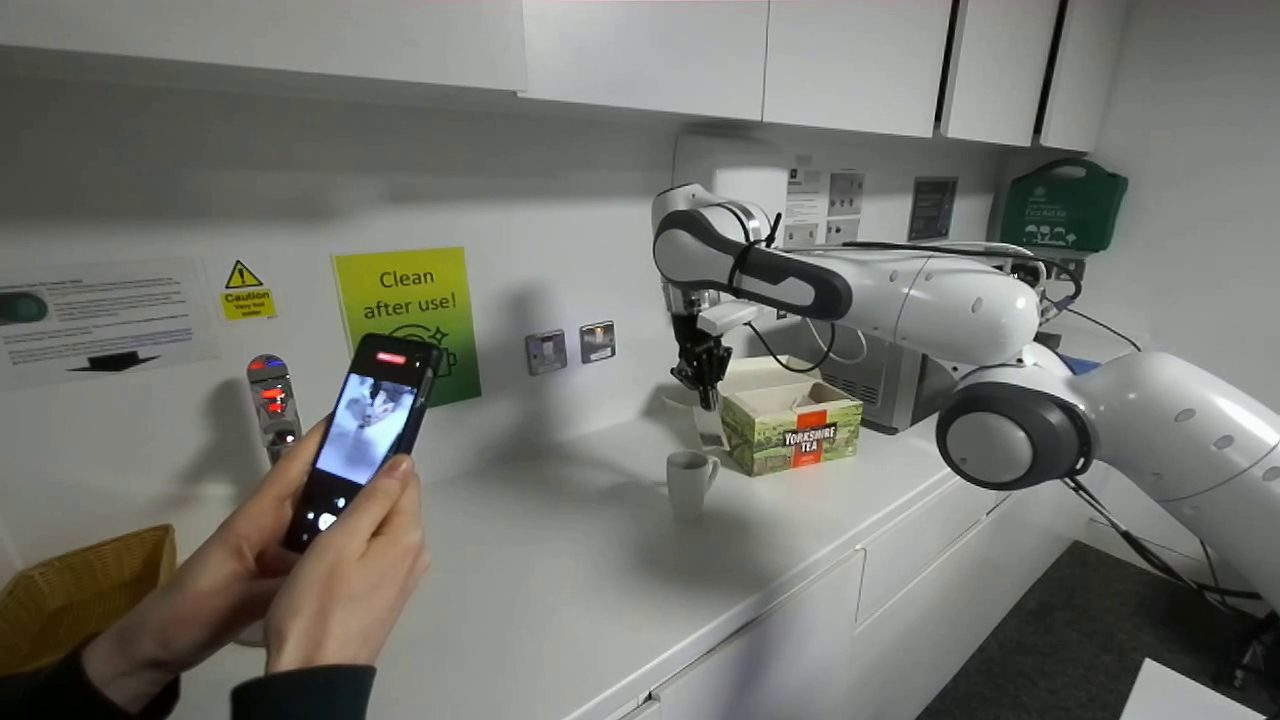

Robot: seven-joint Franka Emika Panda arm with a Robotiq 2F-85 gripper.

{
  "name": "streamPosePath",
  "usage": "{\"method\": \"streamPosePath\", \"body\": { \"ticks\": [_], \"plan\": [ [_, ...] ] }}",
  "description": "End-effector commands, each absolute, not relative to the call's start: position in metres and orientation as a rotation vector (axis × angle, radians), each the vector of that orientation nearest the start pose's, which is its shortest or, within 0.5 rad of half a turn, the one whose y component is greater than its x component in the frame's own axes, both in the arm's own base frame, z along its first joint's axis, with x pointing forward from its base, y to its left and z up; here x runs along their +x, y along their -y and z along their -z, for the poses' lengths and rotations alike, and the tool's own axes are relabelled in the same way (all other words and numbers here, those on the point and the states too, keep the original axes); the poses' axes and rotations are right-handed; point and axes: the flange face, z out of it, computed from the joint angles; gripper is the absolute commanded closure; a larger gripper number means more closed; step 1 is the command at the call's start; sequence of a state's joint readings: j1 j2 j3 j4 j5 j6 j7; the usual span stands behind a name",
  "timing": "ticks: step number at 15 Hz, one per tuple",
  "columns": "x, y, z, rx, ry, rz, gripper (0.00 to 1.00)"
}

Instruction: Remove one tea bag from the box and put it in the white mug.

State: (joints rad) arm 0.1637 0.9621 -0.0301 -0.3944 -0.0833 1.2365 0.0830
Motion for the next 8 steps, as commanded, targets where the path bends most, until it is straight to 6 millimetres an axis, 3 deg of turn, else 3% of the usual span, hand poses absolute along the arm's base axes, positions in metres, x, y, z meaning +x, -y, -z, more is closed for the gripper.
{"method": "streamPosePath", "body": {
  "ticks": [1,8],
  "plan": [
    [0.723,-0.110,-0.501,-3.268,0.136,-0.210,1.00],
    [0.719,-0.130,-0.501,-3.271,0.181,-0.215,1.00]
  ]
}}
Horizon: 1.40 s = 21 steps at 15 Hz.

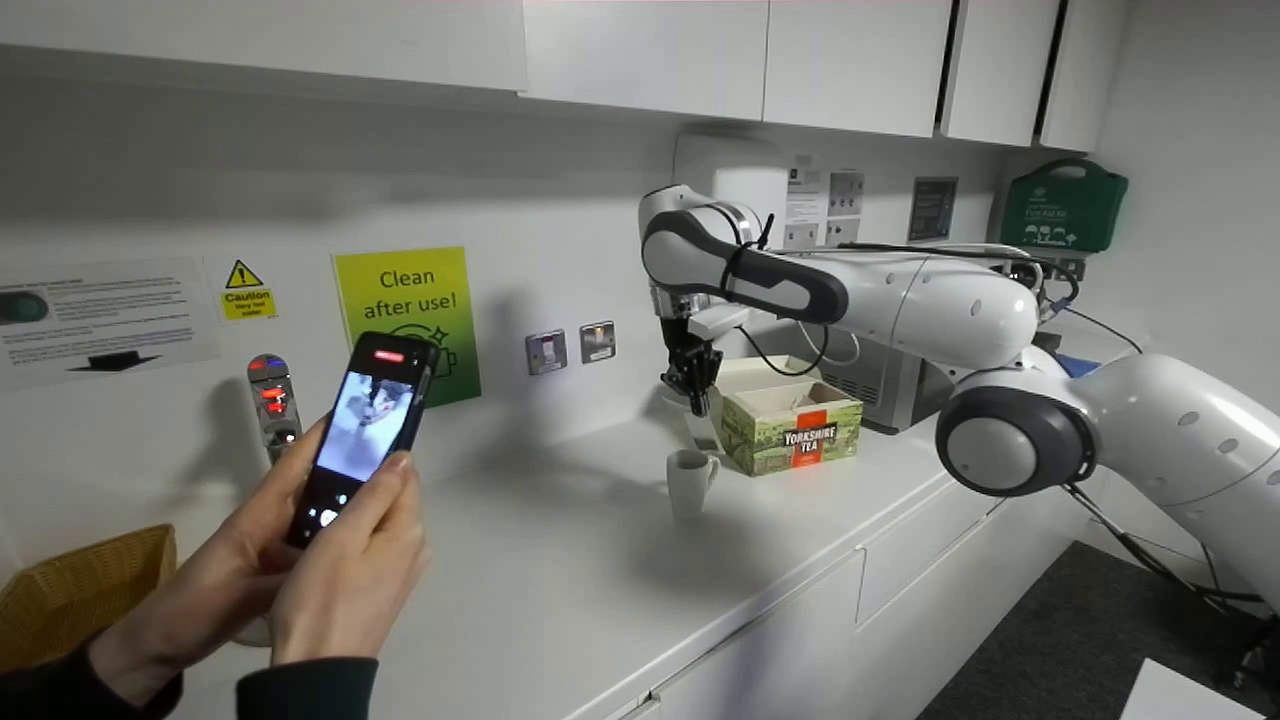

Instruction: Remove one tea bag from the box and put it in the white mug.

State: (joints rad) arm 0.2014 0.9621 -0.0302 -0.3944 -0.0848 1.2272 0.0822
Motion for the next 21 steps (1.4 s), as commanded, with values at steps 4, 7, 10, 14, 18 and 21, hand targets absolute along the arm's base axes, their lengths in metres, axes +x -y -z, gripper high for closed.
{"method": "streamPosePath", "body": {
  "ticks": [4,7,10,14,18,21],
  "plan": [
    [0.718,-0.137,-0.500,-3.271,0.195,-0.215,1.00],
    [0.717,-0.142,-0.500,-3.270,0.203,-0.215,1.00],
    [0.716,-0.145,-0.500,-3.269,0.207,-0.214,1.00],
    [0.716,-0.147,-0.501,-3.268,0.211,-0.215,1.00],
    [0.714,-0.154,-0.501,-3.267,0.226,-0.214,1.00],
    [0.713,-0.158,-0.500,-3.267,0.234,-0.215,1.00]
  ]
}}
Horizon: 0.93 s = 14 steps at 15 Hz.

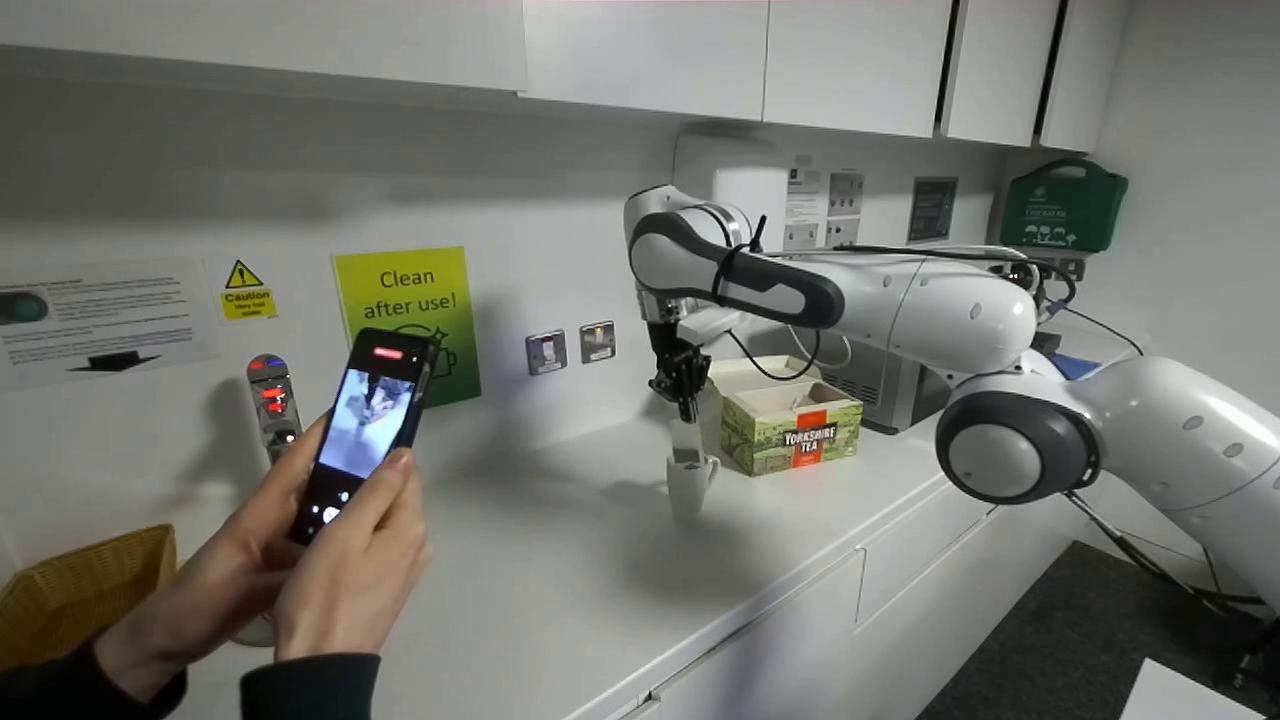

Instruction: Remove one tea bag from the box and put it in the white mug.

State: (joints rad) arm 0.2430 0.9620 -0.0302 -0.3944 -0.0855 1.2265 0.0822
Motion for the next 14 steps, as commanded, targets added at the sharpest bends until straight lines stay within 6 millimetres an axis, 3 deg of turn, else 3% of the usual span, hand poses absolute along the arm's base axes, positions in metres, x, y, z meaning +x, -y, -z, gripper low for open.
{"method": "streamPosePath", "body": {
  "ticks": [1,8,14],
  "plan": [
    [0.713,-0.159,-0.500,-3.267,0.236,-0.216,1.00],
    [0.717,-0.153,-0.493,-3.271,0.223,-0.226,1.00],
    [0.722,-0.144,-0.476,-3.279,0.202,-0.265,1.00]
  ]
}}
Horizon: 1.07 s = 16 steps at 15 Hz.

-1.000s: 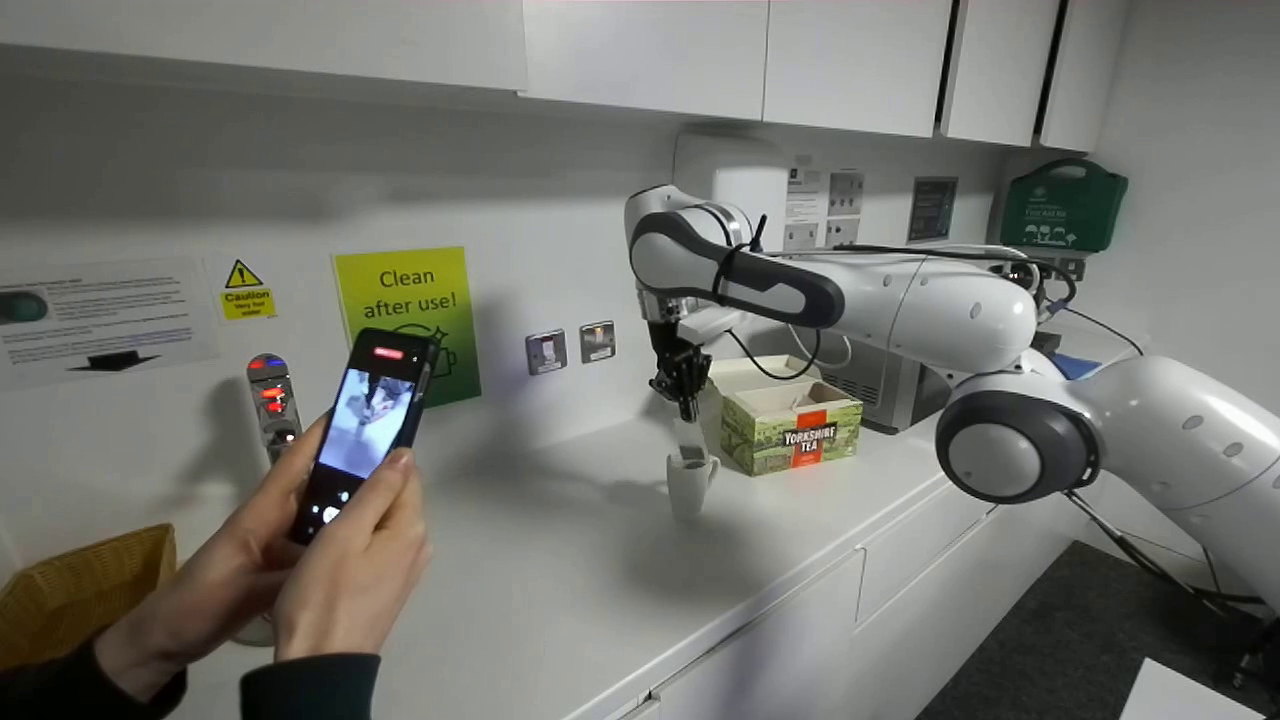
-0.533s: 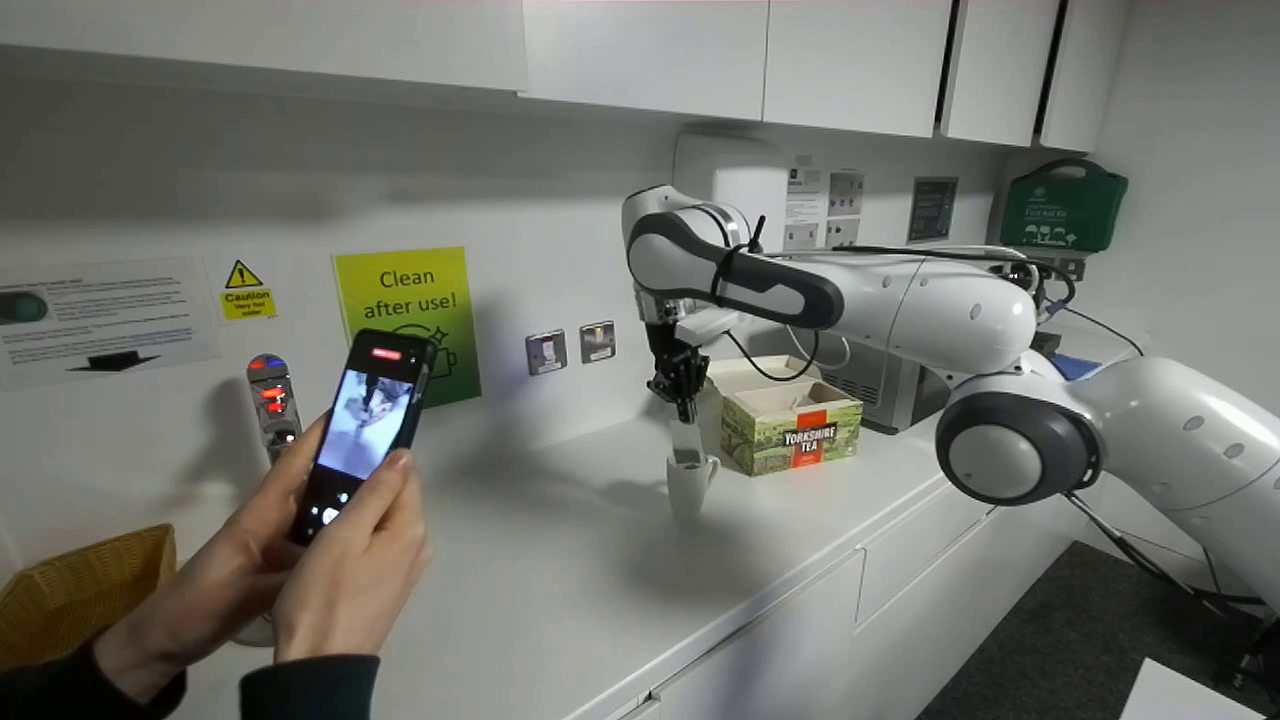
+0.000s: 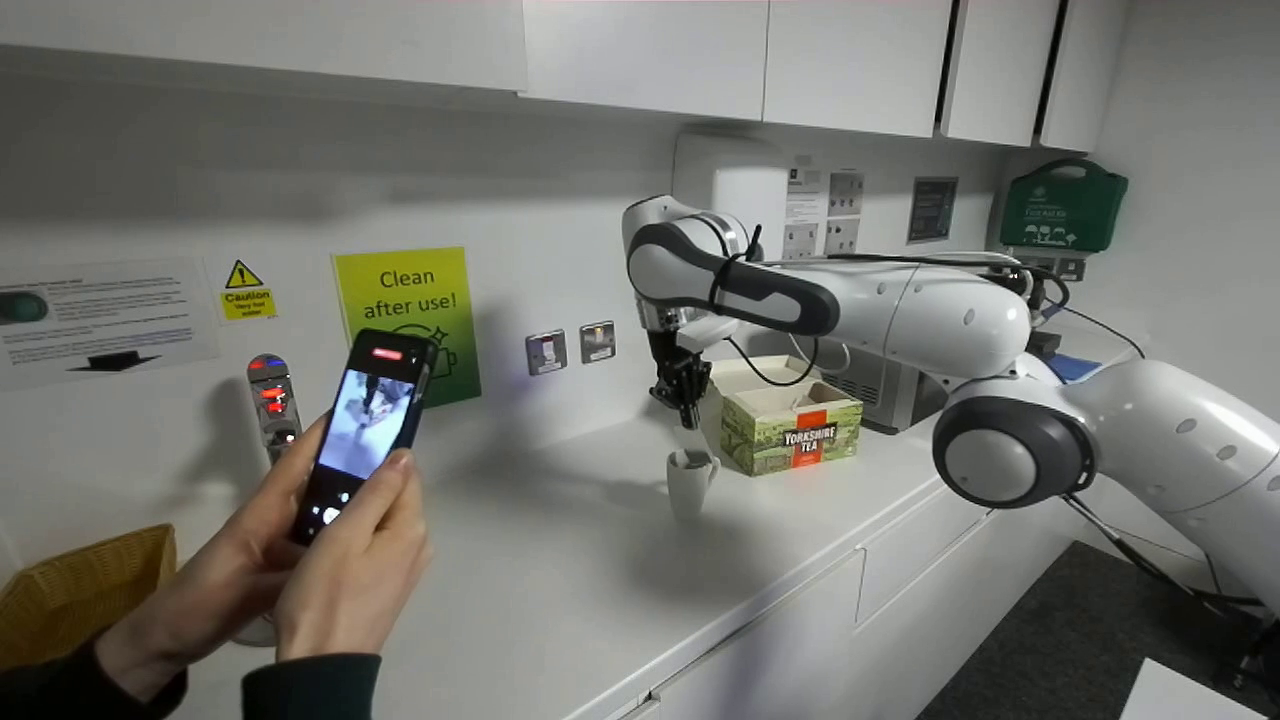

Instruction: Remove one tea bag from the box and put it in the white mug.

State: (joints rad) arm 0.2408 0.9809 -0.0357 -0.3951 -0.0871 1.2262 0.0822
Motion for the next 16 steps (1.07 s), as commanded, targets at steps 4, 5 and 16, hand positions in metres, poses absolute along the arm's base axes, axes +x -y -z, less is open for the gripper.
{"method": "streamPosePath", "body": {
  "ticks": [4,5,16],
  "plan": [
    [0.727,-0.137,-0.460,-3.287,0.184,-0.301,1.00],
    [0.727,-0.136,-0.456,-3.290,0.181,-0.308,1.00],
    [0.732,-0.135,-0.427,-3.305,0.173,-0.371,1.00]
  ]
}}
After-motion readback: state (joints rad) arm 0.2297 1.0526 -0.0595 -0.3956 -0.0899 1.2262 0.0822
